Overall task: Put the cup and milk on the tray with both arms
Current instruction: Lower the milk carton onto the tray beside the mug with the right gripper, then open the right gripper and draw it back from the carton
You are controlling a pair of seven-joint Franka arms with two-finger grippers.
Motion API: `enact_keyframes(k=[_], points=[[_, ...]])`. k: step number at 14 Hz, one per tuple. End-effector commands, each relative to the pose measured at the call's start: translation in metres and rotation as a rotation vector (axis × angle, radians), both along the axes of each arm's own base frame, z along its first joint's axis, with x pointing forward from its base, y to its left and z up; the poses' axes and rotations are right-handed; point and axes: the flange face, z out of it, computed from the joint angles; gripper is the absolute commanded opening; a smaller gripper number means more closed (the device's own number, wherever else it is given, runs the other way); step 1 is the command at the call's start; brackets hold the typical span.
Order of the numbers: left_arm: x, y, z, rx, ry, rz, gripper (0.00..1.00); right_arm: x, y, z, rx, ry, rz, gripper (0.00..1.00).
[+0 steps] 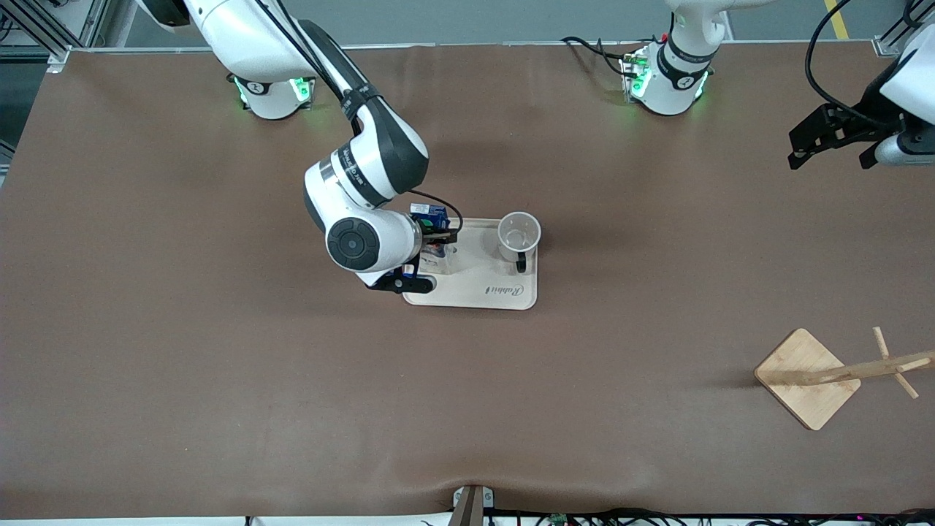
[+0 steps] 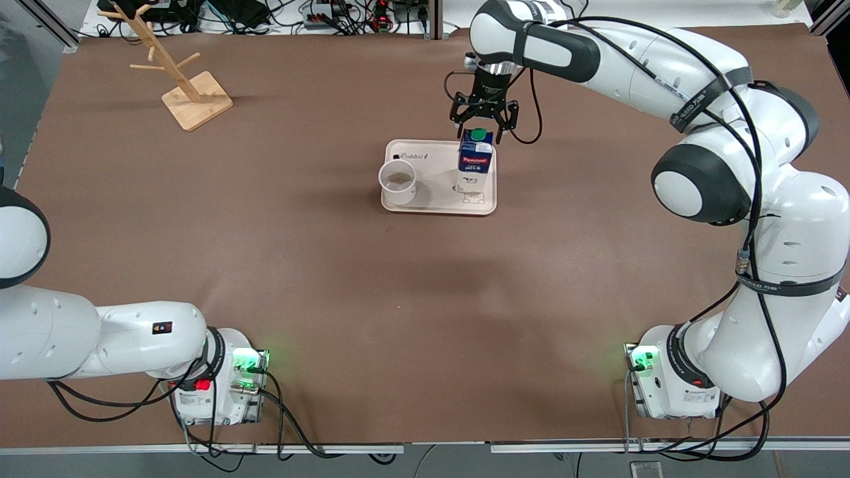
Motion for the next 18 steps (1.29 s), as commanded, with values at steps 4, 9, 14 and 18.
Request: enact_keyframes(k=[4,9,14,18], points=[[-0.008,-0.003,0.01,-0.003,0.018,-0.006,1.0,0.004,0.004,0.005,0.005,-0.014,0.005,1.0],[-0.011,0.0,0.014,-0.004,0.012,-0.002,1.0,0.014,-0.008,0.04,0.032,-0.055,-0.014,1.0],[-0.011,0.0,0.014,-0.004,0.014,0.001,1.0,0.044,-0.048,0.091,0.046,-0.05,-0.038,1.0],[-0.012,0.0,0.015,-0.004,0.011,-0.005,1.0,0.067,-0.125,0.137,0.03,0.008,-0.096,1.0]])
